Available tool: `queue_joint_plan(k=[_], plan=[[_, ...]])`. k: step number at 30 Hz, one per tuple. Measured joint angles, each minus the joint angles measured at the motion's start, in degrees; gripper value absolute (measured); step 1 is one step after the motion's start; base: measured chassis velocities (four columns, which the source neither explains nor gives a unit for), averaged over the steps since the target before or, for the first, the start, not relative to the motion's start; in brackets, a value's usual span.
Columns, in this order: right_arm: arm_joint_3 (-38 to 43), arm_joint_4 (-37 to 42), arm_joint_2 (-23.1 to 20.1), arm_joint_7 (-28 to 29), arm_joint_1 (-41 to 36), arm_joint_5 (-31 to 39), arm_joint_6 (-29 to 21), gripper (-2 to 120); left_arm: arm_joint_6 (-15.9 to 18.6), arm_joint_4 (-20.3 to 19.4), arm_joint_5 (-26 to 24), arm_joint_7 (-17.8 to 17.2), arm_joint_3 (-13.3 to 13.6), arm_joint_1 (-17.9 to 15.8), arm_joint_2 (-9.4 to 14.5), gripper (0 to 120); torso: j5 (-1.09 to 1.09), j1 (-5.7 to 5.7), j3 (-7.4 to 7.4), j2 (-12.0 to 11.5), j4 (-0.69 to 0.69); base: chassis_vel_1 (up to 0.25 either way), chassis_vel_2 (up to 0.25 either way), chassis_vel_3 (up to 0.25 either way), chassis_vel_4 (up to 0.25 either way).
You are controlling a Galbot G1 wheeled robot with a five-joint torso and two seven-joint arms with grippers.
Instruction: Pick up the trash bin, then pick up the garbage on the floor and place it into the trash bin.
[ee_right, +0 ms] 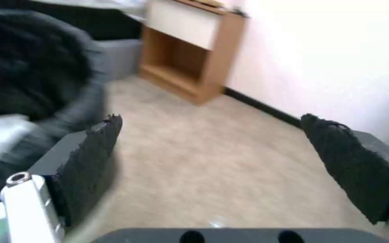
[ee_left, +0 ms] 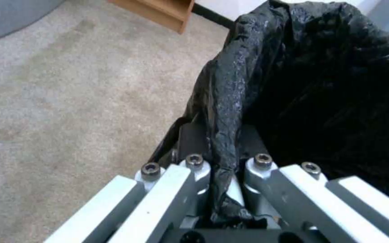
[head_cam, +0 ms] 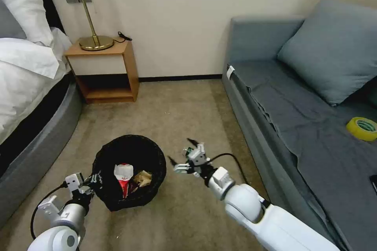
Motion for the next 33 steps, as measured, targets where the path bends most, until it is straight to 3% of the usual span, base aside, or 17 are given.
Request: queue_joint_plan(k=[4, 10, 16, 24, 33], plan=[[7.46, 2.58, 0.88, 2.41, -7.89, -6.11, -0.51, 100, -0.08, 0.66, 0.59, 0.34, 0.52, -0.25, 0.42, 4, -0.01, 0.00, 0.00, 0.00, -0.01, 0.000, 0.000, 0.000, 0.000], [11.92, 3.85, 2.99, 4.28, -14.06, -10.00, -0.39, 100, -0.41, 1.16, 1.52, 0.37, 1.12, -0.59, 0.62, 4, -0.01, 0.00, 0.00, 0.00, -0.01, 0.000, 0.000, 0.000, 0.000], [16.95, 6.63, 8.20, 6.94, -19.78, -12.33, -0.55, 100, -0.49, 1.16, 1.68, 0.30, 1.24, -0.88, 0.76, 4, -0.01, 0.00, 0.00, 0.00, 0.00, 0.000, 0.000, 0.000, 0.000], [24.10, 9.63, 13.96, 5.74, -25.75, -13.67, 0.58, 100, -0.60, 0.82, 1.50, 0.16, 0.52, -0.80, 0.59, 4, -0.02, 0.00, 0.00, 0.00, 0.00, 0.000, 0.000, 0.000, 0.000], [28.78, 9.70, 20.51, 3.17, -31.59, -18.61, 6.61, 100, -0.70, 0.01, 1.53, -0.32, 0.45, -0.72, 0.18, 4, 0.00, 0.00, 0.00, 0.00, 0.00, 0.000, 0.000, 0.000, 0.000]])
